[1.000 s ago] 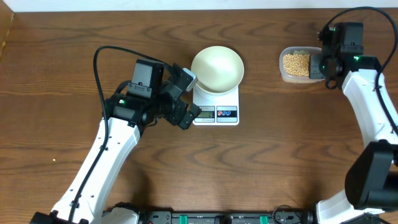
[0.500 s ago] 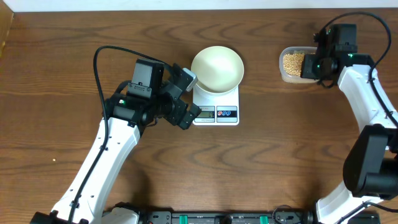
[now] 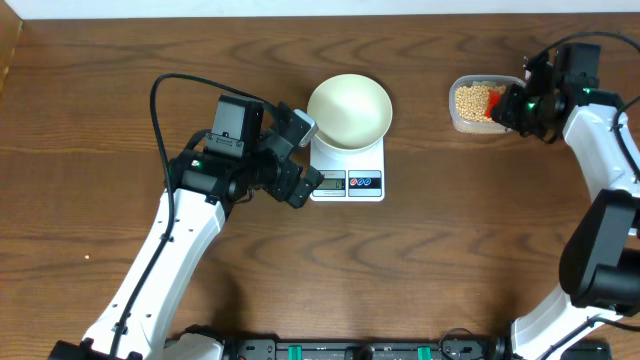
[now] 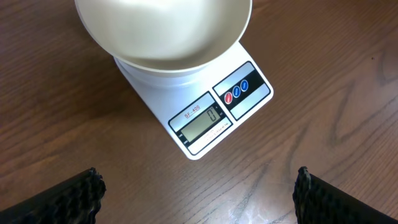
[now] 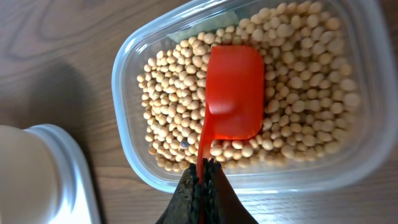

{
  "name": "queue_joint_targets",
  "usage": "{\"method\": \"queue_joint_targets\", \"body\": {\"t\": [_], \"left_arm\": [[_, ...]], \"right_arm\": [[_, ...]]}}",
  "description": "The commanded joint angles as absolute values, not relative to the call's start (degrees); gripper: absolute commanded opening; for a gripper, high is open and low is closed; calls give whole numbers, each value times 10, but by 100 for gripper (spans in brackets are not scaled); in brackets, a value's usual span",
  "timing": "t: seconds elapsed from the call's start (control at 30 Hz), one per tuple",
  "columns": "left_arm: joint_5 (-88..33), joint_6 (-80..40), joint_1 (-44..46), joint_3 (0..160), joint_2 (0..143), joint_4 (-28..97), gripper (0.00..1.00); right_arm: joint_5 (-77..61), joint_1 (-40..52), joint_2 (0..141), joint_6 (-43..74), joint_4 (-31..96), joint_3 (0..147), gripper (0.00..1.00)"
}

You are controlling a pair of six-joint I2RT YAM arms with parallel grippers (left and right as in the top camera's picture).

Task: Scoop item into bowl and weigh 50g on scale
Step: 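Dip the red scoop into the soybeans with the right gripper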

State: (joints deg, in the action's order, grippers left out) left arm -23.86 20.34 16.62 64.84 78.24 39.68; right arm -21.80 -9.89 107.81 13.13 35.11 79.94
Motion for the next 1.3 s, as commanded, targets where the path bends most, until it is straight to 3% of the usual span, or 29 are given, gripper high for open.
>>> {"method": "queue_joint_targets", "body": {"t": [0.0, 1.27], "left_arm": [[-240, 200, 166, 649, 782, 398, 99], [-240, 200, 166, 649, 782, 398, 99]], "right_arm": [[-289, -105, 1114, 148, 357, 801, 1], [-550, -268, 1119, 115, 346, 801, 1]]}}
